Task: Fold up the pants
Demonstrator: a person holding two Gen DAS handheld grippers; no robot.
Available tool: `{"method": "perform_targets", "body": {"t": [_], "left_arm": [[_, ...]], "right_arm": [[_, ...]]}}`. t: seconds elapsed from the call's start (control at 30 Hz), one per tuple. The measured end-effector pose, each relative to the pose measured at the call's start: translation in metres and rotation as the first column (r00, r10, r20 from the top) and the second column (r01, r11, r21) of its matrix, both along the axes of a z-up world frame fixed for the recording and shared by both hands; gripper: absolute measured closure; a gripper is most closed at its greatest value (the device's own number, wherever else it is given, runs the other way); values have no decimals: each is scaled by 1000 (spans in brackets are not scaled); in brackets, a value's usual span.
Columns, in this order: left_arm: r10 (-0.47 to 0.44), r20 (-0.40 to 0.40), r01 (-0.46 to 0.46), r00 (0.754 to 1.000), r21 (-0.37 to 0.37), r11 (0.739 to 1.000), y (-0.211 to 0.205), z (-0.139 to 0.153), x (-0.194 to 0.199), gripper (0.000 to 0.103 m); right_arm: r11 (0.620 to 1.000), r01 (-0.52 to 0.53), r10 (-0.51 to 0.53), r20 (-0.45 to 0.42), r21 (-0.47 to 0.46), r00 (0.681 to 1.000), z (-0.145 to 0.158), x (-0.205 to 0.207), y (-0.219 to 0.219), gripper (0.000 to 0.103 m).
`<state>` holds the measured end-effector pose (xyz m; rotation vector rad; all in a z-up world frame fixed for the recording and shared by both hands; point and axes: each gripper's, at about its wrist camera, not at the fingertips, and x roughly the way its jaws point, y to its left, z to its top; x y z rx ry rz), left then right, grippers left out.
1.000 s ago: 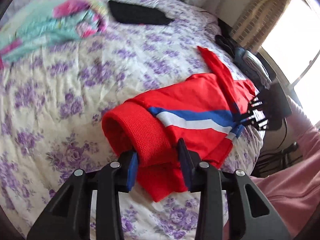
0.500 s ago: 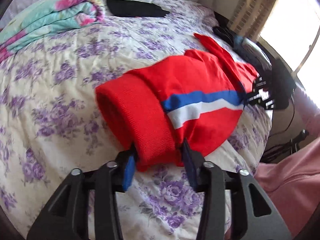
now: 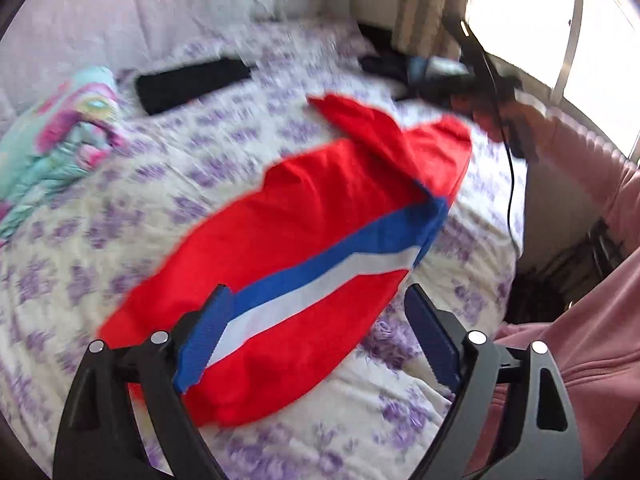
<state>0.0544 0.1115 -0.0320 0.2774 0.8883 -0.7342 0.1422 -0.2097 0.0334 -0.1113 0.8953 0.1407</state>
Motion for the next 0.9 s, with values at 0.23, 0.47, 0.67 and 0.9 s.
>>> {"method": "perform_targets", "body": {"t": [0.23, 0.47, 0.67, 0.9], "left_arm": [[146, -148, -138, 978, 63, 988, 0, -42, 84, 17], [86, -80, -89, 993, -47, 995, 15, -46, 69, 12], [62, -61, -66, 996, -65, 996, 15, -45, 62, 10], [53, -61, -58, 997, -77, 995, 17, -44, 62, 10]], "right_arm": [[988, 154, -149, -121, 30, 981, -32, 87, 15, 20], [923, 297, -352, -223, -244, 909, -81, 142, 22, 20], [936, 292, -338, -262, -199, 904, -85, 138, 11, 72], [949, 304, -287, -172, 80, 942, -8, 88, -36, 94]]}}
